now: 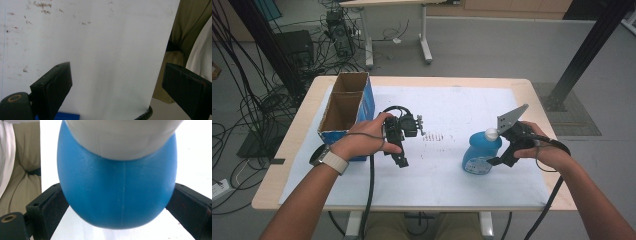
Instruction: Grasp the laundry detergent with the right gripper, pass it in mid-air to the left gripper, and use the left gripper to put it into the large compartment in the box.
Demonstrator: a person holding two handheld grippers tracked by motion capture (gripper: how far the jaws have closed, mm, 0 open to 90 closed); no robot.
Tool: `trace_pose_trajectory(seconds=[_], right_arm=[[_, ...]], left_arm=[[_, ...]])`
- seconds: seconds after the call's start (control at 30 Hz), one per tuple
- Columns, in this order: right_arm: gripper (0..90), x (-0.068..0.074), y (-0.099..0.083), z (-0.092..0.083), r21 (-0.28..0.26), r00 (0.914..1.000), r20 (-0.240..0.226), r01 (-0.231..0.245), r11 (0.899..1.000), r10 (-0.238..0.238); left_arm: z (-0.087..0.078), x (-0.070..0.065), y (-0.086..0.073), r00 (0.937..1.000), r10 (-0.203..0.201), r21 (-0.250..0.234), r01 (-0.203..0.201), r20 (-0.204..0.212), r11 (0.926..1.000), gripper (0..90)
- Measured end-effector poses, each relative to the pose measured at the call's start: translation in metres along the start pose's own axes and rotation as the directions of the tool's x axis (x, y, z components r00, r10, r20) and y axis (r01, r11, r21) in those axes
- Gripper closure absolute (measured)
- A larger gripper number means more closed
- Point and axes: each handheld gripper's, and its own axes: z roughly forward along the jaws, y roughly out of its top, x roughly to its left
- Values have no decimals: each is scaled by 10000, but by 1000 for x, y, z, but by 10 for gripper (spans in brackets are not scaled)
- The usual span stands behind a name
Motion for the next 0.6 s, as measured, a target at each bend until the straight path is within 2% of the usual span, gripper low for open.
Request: trace_pose_trajectory(seconds=[0.6], right_arm=[[64,-1,0,1,-33,10000,-9,-7,10000,7]], left_arm=[[1,1,-1,10000,-22,5,22,26,10000,97]])
